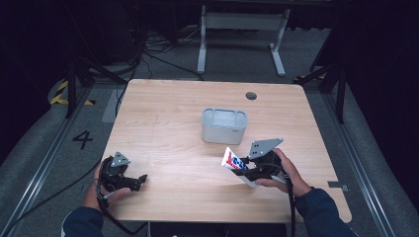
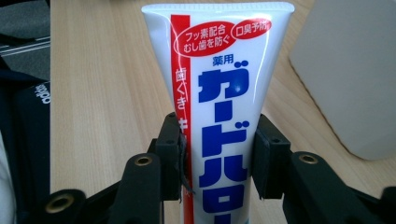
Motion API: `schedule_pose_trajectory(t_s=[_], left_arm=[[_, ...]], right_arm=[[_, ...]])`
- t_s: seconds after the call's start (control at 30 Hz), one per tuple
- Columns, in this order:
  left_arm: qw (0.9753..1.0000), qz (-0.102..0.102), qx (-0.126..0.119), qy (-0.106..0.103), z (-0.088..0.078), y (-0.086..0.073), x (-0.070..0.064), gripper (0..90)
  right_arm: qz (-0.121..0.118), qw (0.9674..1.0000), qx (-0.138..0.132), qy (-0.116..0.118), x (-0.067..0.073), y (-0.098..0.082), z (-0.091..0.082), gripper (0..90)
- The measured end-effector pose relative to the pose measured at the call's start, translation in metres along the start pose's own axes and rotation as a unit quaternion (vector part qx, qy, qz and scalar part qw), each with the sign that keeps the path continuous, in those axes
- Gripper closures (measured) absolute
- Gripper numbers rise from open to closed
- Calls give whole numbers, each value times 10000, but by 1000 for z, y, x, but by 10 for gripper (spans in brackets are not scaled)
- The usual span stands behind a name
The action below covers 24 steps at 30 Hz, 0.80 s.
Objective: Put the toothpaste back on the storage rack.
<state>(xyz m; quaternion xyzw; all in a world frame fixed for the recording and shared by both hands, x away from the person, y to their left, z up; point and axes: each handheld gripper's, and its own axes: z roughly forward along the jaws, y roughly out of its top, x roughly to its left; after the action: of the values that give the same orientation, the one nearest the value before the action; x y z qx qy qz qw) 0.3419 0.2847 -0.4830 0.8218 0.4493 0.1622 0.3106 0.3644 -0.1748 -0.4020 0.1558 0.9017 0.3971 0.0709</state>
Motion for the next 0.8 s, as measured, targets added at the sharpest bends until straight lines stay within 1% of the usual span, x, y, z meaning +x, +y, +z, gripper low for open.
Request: schedule_pose_trajectory(t_s=[0.07,0.2,0.4,0.8], left_arm=[[10000,-1,-1,0,0,0,0,5],[10000,-1,-2,-1,0,0,0,5],[10000,0,-1,0,0,0,0,5],[10000,1,1,-2,0,0,0,4]], right_arm=[[-16,9999,-82,-55,-1,0,-2,622],[24,9996,-258,-142,-2,1,-7,623],[8,9982,-574,-196,-2,3,-15,623],[-4,9955,-887,-336,-5,13,-24,622]])
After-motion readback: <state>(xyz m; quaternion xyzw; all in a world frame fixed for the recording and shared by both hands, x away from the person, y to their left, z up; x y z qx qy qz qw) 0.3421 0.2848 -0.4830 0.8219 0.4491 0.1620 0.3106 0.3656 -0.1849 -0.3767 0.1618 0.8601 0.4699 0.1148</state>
